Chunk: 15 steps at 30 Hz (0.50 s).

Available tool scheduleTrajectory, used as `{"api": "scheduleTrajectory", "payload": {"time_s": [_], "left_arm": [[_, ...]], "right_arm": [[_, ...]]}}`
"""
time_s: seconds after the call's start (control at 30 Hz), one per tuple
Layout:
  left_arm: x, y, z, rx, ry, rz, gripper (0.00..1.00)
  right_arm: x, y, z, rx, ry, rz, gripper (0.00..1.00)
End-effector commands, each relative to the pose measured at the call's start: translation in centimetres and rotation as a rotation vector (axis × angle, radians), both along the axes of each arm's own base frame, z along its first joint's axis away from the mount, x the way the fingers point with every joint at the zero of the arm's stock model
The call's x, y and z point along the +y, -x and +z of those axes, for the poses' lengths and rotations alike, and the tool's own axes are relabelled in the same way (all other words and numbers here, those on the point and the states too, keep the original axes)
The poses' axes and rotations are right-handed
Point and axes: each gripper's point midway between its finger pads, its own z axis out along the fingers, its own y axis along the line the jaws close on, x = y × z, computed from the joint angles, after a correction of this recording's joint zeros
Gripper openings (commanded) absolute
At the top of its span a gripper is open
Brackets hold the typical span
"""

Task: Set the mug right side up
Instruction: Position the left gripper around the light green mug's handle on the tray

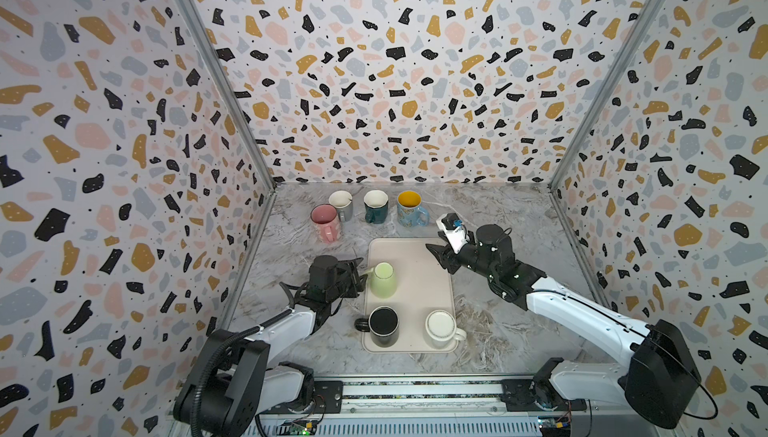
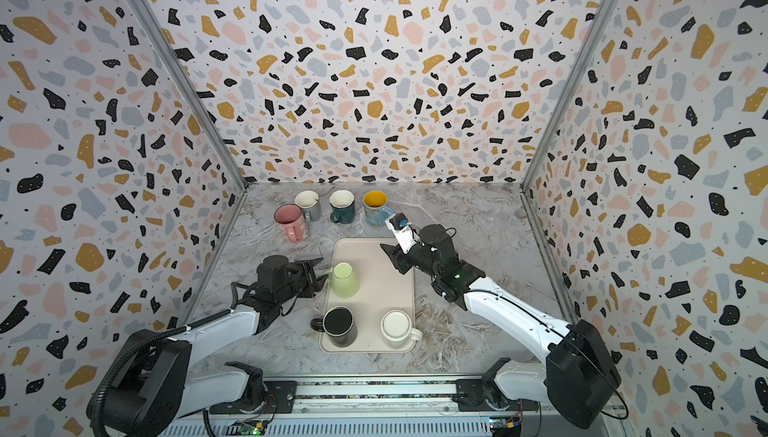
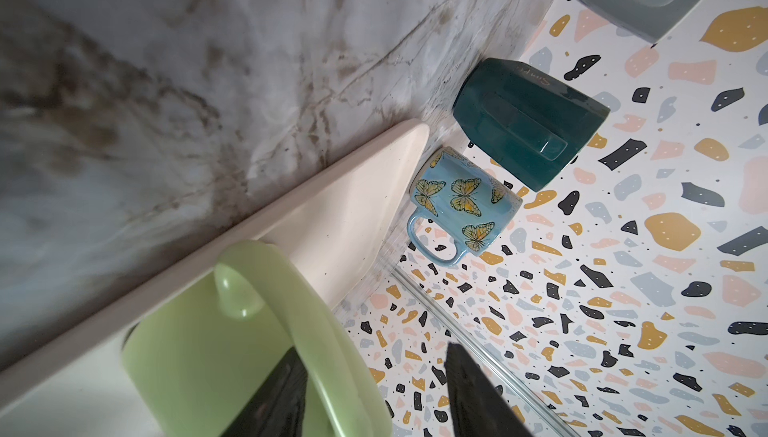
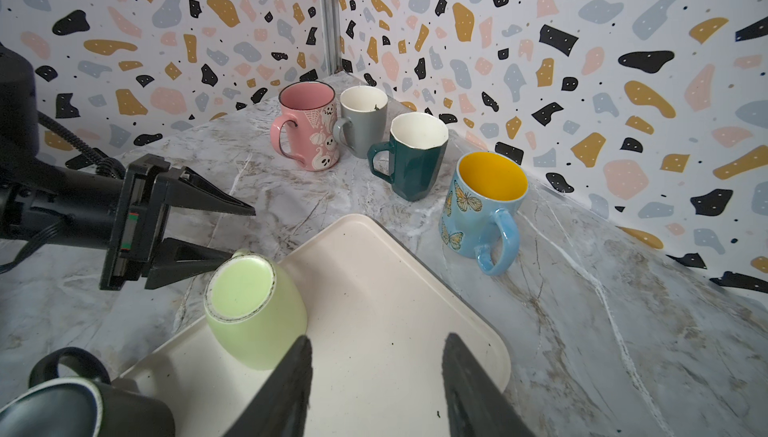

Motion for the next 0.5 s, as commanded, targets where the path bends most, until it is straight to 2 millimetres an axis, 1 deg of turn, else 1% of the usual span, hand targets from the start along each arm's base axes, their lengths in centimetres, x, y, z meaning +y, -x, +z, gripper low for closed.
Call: {"api": "scheduleTrajectory", "payload": {"time_s": [0.0,0.3,0.47], "left_arm": [[-0.7,-0.5,1.0,-0.045,0.034,-0.019,0.54],[-1.9,-1.2,0.0,-0.035,0.057,-0.045,0.52],[-2.4,-1.4,-0.1,-0.042,0.074,-0.055,0.50]], "right_arm": [[-0.1,-0.4,1.3,-0.017,-0.025,-0.011,0.52],[-0.1,-0.7,0.9,-0.009,-0.012,-0.021,0.52],[-0.3,-0.8,1.0,-0.012,-0.008,-0.028,0.52]]}}
